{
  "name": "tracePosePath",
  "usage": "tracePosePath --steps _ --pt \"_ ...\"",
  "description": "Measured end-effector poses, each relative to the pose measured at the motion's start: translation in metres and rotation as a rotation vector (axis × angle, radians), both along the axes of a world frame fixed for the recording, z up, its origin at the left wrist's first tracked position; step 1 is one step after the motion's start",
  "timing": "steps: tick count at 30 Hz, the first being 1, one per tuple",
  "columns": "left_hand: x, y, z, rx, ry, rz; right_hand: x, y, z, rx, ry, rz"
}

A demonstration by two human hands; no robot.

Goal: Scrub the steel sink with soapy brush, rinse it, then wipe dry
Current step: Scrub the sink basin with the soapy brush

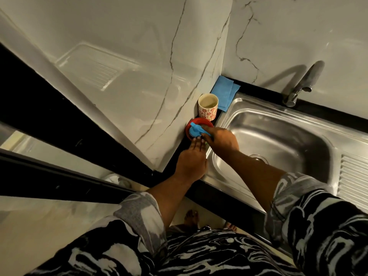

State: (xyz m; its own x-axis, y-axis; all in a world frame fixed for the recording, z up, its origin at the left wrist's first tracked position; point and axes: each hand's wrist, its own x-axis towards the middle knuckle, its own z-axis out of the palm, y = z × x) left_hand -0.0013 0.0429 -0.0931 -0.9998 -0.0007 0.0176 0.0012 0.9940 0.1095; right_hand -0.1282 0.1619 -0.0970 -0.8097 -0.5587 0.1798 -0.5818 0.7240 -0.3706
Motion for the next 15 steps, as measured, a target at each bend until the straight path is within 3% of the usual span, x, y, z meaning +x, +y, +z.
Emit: tracePosePath --steps 5,9,15 --pt "0.000 0.000 -0.003 -0.030 -0.059 0.016 -0.002 0.011 0.004 0.022 -0.009 -0.117" --pt "0.003 0.001 -0.004 -0.007 -0.067 0.030 -0.001 0.011 0.006 0.003 -0.016 -0.054" --pt "0.007 0.009 -0.007 0.042 -0.095 0.086 0.005 0.026 0.013 -0.287 -0.127 -0.203"
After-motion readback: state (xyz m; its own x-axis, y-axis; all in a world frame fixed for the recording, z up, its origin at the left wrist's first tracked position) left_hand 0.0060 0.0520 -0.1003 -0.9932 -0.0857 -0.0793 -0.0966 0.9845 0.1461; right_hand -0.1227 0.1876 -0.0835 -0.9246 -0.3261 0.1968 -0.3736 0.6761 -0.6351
